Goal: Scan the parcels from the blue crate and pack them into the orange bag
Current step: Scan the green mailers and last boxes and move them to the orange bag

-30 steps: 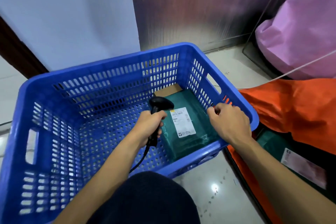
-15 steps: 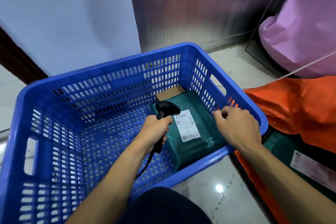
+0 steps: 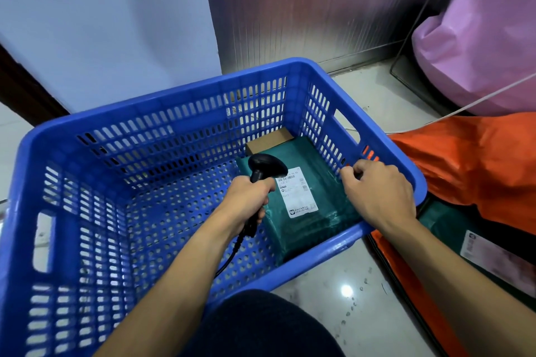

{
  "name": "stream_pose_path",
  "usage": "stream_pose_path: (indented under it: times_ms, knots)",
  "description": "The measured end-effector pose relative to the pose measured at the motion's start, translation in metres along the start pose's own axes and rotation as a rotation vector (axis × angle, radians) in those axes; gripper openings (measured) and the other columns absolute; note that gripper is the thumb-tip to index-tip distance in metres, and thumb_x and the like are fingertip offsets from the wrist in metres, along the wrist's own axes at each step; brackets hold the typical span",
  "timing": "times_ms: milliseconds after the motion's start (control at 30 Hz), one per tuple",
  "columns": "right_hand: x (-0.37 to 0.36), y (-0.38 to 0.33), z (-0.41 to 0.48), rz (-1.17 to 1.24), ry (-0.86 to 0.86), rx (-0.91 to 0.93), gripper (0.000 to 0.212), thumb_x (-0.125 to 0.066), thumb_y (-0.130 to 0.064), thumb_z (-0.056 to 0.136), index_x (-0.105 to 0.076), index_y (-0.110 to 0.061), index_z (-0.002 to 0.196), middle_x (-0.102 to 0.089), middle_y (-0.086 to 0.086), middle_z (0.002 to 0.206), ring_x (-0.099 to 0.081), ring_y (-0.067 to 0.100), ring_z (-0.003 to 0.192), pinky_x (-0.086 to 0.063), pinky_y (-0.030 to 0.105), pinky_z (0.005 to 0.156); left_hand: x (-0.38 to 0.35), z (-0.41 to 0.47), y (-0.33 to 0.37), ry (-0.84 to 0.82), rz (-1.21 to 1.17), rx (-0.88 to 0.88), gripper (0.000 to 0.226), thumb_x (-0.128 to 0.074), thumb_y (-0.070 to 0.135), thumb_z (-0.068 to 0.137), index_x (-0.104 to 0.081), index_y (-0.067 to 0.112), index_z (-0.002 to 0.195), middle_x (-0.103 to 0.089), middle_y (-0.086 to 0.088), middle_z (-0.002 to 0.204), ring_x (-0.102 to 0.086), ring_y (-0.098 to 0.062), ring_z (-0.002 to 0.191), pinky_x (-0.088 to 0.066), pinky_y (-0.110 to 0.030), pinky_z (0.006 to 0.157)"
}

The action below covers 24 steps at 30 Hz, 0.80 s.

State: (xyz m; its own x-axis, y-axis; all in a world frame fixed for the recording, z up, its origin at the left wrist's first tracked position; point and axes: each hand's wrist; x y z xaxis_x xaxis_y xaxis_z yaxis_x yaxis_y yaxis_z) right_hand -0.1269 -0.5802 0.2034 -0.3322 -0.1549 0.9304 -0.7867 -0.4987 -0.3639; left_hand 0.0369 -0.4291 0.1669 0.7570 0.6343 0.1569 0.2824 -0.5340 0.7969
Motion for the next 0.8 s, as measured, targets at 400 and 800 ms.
stream_pose_path:
  times_ms: [400, 800]
  knots:
    - [-0.002, 0.002, 0.001, -0.017, -0.002, 0.002, 0.038, -0.046, -0.041, 0.091, -0.055, -0.013, 0.067, -0.061, 0.010, 0.069, -0.056, 0.037, 0.071, -0.043, 0.038, 0.065, -0.001, 0.001, 0.001, 0.017, -0.020, -0.020, 0.014, -0.065, 0.018, 0.092, -0.054, 0.008, 0.089, -0.052, -0.010, 0.070, -0.045, -0.018, 0.044, -0.040, -0.031, 0.049]
    - [-0.009, -0.010, 0.035, -0.155, -0.373, 0.122, 0.029, -0.049, -0.037, 0.096, -0.063, -0.016, 0.082, -0.068, 0.012, 0.089, -0.063, 0.036, 0.088, -0.041, 0.035, 0.070, -0.001, 0.005, -0.011, 0.107, -0.174, 0.044, 0.033, -0.069, 0.029, 0.094, -0.071, -0.004, 0.095, -0.056, -0.006, 0.055, -0.046, -0.020, 0.044, -0.039, -0.029, 0.047]
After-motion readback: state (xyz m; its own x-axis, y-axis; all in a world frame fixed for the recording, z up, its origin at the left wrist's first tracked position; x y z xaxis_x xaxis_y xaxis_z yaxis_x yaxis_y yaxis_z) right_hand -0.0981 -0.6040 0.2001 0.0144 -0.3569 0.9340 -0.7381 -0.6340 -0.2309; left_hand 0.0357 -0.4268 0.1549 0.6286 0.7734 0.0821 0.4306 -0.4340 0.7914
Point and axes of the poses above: each hand's wrist, its own z-axis towards the middle knuckle, its own x-axis out of the back of the hand, y = z × x
